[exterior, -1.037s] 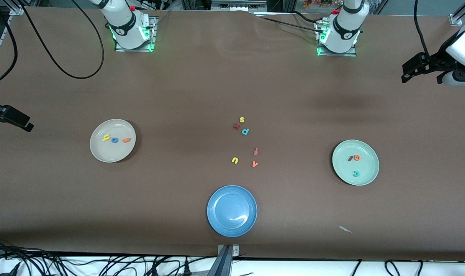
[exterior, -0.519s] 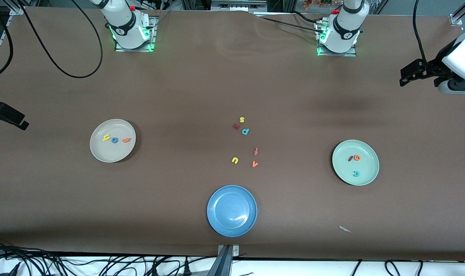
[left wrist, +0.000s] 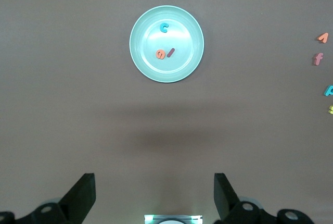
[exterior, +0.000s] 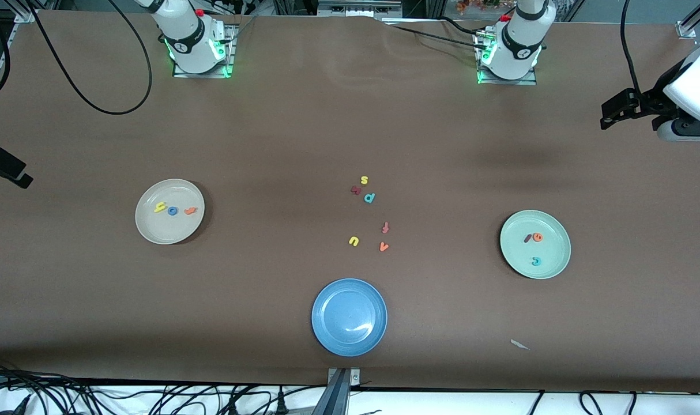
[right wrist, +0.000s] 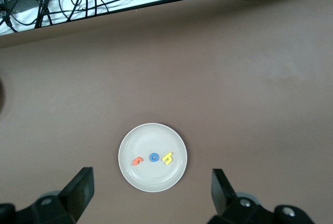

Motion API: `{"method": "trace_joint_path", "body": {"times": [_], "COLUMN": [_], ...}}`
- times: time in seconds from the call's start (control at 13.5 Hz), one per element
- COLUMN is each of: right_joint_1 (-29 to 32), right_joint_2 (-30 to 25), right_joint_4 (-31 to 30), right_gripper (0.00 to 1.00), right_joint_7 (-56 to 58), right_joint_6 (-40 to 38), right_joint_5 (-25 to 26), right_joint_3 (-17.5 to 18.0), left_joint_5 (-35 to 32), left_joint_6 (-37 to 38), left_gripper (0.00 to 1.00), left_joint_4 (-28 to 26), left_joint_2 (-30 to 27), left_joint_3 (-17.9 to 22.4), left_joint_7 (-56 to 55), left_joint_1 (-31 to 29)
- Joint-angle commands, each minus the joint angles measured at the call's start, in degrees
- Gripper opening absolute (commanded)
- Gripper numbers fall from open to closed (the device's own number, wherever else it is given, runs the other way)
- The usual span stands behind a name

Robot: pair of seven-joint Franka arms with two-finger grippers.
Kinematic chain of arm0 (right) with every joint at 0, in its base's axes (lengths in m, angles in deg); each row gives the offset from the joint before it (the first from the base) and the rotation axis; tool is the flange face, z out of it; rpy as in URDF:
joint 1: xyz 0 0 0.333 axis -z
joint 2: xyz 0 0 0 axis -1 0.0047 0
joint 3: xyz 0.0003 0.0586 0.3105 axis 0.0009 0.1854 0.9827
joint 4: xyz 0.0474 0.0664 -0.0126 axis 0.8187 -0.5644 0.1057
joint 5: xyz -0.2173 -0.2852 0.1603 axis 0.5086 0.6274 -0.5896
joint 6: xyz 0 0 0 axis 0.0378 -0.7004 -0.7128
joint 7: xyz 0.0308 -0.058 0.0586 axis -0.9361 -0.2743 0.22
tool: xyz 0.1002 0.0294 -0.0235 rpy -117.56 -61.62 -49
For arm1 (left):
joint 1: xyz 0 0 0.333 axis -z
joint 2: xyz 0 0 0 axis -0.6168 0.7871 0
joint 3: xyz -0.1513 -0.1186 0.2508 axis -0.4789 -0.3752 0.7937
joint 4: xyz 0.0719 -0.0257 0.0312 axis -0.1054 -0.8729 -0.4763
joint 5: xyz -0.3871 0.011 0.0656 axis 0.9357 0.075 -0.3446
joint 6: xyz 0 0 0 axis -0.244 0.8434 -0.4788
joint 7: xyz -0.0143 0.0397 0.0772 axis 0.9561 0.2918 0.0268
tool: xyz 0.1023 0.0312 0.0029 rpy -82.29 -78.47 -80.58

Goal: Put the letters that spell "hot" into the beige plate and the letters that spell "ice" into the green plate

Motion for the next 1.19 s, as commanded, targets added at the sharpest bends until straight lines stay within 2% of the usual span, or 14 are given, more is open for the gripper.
{"method": "trace_joint_path", "body": {"times": [0.0,1.11], "right_joint_1": [0.27,-0.17], "right_joint_2": [-0.8,0.69], "right_joint_4": [-1.21,-1.38], "right_gripper": [1.0,1.0], "right_joint_7": [0.14,-3.91], "right_joint_6": [0.63,-0.87], "right_joint_5": [0.39,-0.22], "right_joint_3": [0.94,1.91], "left_joint_5": [1.84,1.75], "left_joint_6": [1.06,0.71], "left_gripper": [1.0,1.0], "left_joint_4": [1.0,0.83], "left_joint_2": [0.0,0.0], "left_joint_3": [0.1,0.01], "left_joint_7": [1.4,1.4], "left_joint_1": [0.14,0.14]}}
